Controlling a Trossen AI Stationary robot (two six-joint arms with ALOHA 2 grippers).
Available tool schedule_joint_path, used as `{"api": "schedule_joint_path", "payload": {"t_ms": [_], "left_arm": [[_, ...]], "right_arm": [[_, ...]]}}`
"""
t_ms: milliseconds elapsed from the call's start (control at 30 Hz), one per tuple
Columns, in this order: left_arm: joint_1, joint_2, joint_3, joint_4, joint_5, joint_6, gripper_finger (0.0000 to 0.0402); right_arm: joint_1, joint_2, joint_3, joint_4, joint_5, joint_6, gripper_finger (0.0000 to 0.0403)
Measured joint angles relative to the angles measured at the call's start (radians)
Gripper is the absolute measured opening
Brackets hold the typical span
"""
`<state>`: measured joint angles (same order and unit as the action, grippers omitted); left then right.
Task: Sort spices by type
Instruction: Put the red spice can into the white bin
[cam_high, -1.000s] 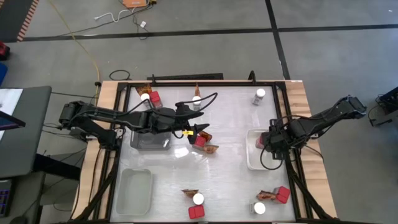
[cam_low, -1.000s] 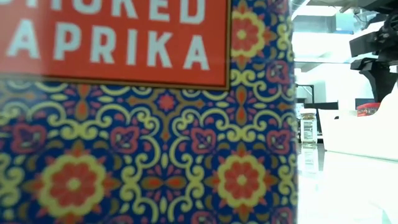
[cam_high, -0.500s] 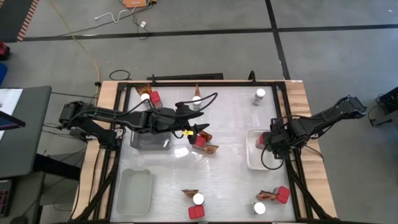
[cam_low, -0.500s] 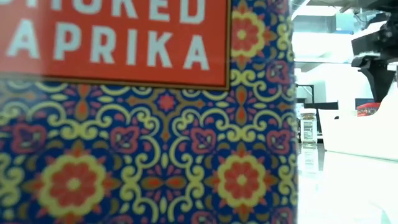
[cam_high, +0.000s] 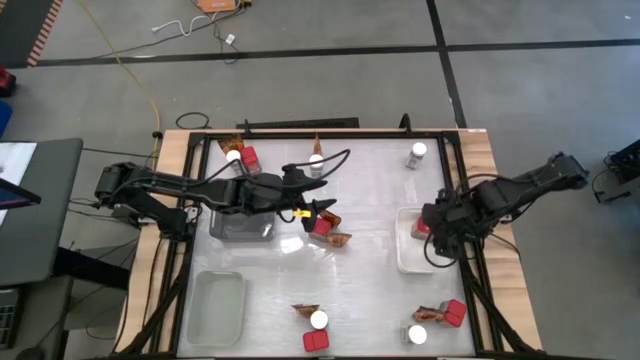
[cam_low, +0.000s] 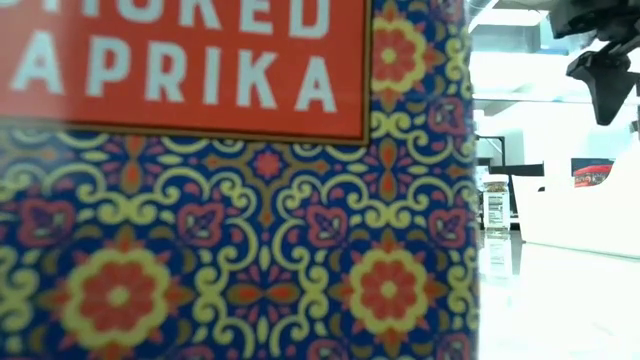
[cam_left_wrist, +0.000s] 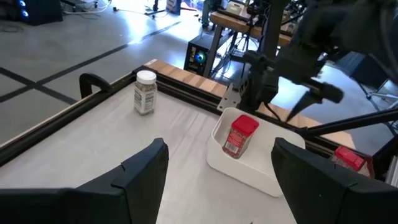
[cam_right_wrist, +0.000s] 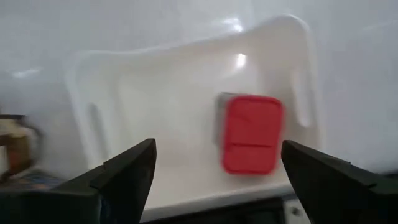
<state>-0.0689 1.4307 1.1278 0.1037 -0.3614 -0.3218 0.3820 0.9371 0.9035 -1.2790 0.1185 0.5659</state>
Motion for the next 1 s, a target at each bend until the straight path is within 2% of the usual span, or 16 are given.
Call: {"api": "schedule_joint_path", "payload": {"t_ms": [167,500,1000], "left_arm": [[-0.002,0.000,0.000,-0.040,0.000,-0.001,0.0274],[-0.003,0.000,0.000,-0.048,0.000,0.011,0.0274],[-0.003,0.000,0.000,-0.050,0.000,0.010,0.0274]], "right_arm": [[0.062,0.007,-0.050,0.080,-0.001,0.047,0.0372],[0.159,0.013,-0.148,0.116,-0.010,0.193,0.0372],[0.174,0.011,-0.212,0.154,-0.030,0.280,0.0372]]}}
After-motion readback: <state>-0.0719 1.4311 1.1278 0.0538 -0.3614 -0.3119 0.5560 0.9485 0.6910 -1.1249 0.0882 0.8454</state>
